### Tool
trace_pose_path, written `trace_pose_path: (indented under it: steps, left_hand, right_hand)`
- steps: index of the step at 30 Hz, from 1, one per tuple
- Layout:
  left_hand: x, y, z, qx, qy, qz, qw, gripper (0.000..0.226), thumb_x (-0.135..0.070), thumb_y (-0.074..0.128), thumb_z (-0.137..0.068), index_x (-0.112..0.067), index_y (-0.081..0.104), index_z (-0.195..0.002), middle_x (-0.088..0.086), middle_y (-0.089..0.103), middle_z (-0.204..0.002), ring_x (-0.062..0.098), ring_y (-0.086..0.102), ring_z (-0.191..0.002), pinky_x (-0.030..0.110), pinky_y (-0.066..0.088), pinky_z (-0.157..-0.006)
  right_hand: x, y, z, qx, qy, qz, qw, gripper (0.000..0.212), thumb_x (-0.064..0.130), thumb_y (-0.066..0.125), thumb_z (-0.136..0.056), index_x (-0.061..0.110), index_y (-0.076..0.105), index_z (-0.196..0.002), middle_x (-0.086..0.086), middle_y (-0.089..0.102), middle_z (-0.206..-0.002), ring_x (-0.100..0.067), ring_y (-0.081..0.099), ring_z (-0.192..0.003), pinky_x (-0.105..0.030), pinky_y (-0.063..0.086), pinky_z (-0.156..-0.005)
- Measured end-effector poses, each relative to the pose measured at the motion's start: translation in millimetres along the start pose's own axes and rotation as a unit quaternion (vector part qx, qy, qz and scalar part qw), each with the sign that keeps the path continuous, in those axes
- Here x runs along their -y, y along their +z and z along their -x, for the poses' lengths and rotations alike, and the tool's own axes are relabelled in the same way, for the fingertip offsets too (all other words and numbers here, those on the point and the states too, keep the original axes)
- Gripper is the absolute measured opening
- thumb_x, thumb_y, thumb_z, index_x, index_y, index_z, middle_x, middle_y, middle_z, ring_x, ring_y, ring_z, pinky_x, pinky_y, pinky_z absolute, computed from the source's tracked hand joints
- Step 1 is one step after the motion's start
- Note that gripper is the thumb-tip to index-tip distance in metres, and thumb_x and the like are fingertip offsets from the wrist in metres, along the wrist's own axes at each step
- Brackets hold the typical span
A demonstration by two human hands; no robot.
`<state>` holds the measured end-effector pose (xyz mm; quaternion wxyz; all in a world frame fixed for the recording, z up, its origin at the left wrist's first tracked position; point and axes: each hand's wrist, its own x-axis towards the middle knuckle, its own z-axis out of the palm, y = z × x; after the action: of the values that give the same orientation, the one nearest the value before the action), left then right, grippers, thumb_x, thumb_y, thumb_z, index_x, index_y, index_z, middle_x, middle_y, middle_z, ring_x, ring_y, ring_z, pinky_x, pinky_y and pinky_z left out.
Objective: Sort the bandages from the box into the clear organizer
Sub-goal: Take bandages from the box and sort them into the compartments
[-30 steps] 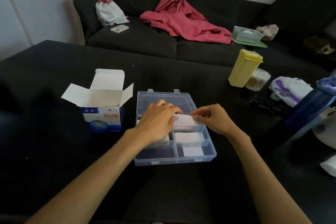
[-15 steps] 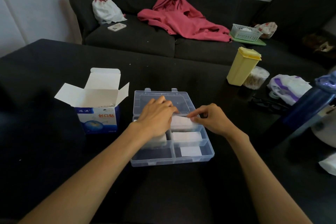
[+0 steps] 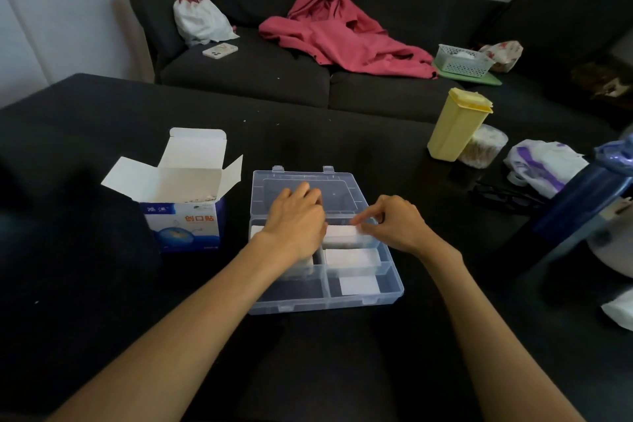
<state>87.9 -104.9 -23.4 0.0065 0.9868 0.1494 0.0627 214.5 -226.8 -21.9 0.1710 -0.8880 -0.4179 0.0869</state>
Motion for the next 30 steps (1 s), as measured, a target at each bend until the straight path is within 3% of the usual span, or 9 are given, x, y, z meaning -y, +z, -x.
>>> trace_pose_path:
  steps: [3,6,8,13,16,20,25,27,30]
  left_hand:
    - [-0.8,-3.0,-2.9,0.008,0.003,-0.007,1.0,0.033,-0.033,0.047,-0.097,-0.014,0.06,-0.12,0.002,0.047,-0.13,0.021,0.036,-0.121,0.035,0.029,-0.103]
    - [-1.2,-5.9,-7.8,0.025,0.003,-0.014,1.0,0.032,-0.033,0.048,-0.096,-0.014,0.061,-0.119,0.003,0.048,-0.128,0.021,0.036,-0.121,0.036,0.029,-0.104]
    - [-1.2,-6.4,-10.6,0.032,0.002,-0.018,0.999,0.031,-0.033,0.05,-0.094,-0.015,0.063,-0.116,0.003,0.048,-0.127,0.021,0.035,-0.121,0.036,0.028,-0.104]
    - [-1.7,-5.8,-13.8,0.042,0.001,-0.015,0.999,0.03,-0.03,0.052,-0.094,-0.014,0.06,-0.118,0.004,0.046,-0.13,0.022,0.034,-0.123,0.037,0.027,-0.106]
    - [-1.2,-5.2,-12.4,0.047,-0.005,-0.008,0.999,0.03,-0.029,0.052,-0.094,-0.013,0.059,-0.119,0.004,0.046,-0.131,0.022,0.035,-0.123,0.037,0.028,-0.106]
    - [1.1,-25.1,5.1,-0.024,-0.002,0.088,0.996,0.027,-0.03,0.054,-0.094,-0.023,0.063,-0.118,-0.001,0.053,-0.125,0.016,0.042,-0.117,0.03,0.038,-0.093]
    - [31.5,-75.3,57.5,-0.242,-0.088,0.2,0.945,0.024,-0.03,0.051,-0.094,-0.027,0.062,-0.115,-0.007,0.062,-0.111,0.005,0.052,-0.1,0.017,0.037,-0.079]
    - [63.5,-82.2,80.5,-0.283,-0.189,0.185,0.922,0.028,-0.028,0.049,-0.096,-0.027,0.059,-0.122,-0.003,0.06,-0.12,0.01,0.054,-0.108,0.021,0.039,-0.082]
    - [108.1,-74.8,108.8,-0.253,-0.303,0.127,0.91,0.038,-0.023,0.045,-0.097,-0.021,0.049,-0.135,0.002,0.05,-0.138,0.018,0.044,-0.128,0.035,0.04,-0.099]
  right_hand:
    - [-2.9,-7.2,0.3,0.001,0.044,-0.036,0.998,0.013,0.02,0.061,-0.089,0.02,0.072,-0.093,0.005,0.057,-0.072,-0.009,0.051,-0.062,-0.02,0.042,-0.062]
    - [-3.1,-8.4,0.1,-0.009,0.085,0.017,0.996,0.014,0.025,0.061,-0.089,0.017,0.072,-0.09,0.005,0.066,-0.08,-0.009,0.058,-0.068,-0.031,0.052,-0.078]
    - [2.5,-6.3,-0.6,-0.022,0.098,0.068,0.993,0.016,0.027,0.061,-0.088,0.015,0.069,-0.081,0.001,0.067,-0.08,-0.011,0.058,-0.069,-0.038,0.049,-0.088]
    - [17.4,-4.6,2.8,-0.019,0.124,0.135,0.983,0.031,0.028,0.06,-0.089,0.018,0.044,-0.064,0.001,0.049,-0.065,-0.011,0.049,-0.063,-0.034,0.044,-0.087]
    - [18.3,-4.5,3.5,-0.023,0.132,0.128,0.983,0.025,0.032,0.066,-0.085,0.017,0.054,-0.07,0.0,0.055,-0.069,-0.011,0.052,-0.064,-0.033,0.049,-0.085]
    - [20.1,-19.1,5.3,-0.018,0.134,0.027,0.99,0.014,0.031,0.07,-0.081,0.02,0.068,-0.09,0.006,0.063,-0.082,-0.007,0.057,-0.069,-0.024,0.05,-0.063]
    - [61.7,-34.9,19.1,-0.126,-0.005,-0.098,0.987,0.016,0.028,0.062,-0.087,0.025,0.066,-0.102,0.009,0.063,-0.085,-0.003,0.058,-0.072,-0.017,0.048,-0.064]
    - [96.9,-23.7,27.5,-0.165,-0.115,-0.094,0.975,0.025,0.032,0.061,-0.088,0.03,0.061,-0.113,0.01,0.059,-0.103,0.001,0.053,-0.092,-0.02,0.045,-0.082]
    - [142.4,6.4,31.1,-0.134,-0.291,0.056,0.946,0.053,0.041,0.057,-0.088,0.034,0.039,-0.137,0.007,0.036,-0.145,-0.011,0.026,-0.135,-0.034,0.02,-0.111]
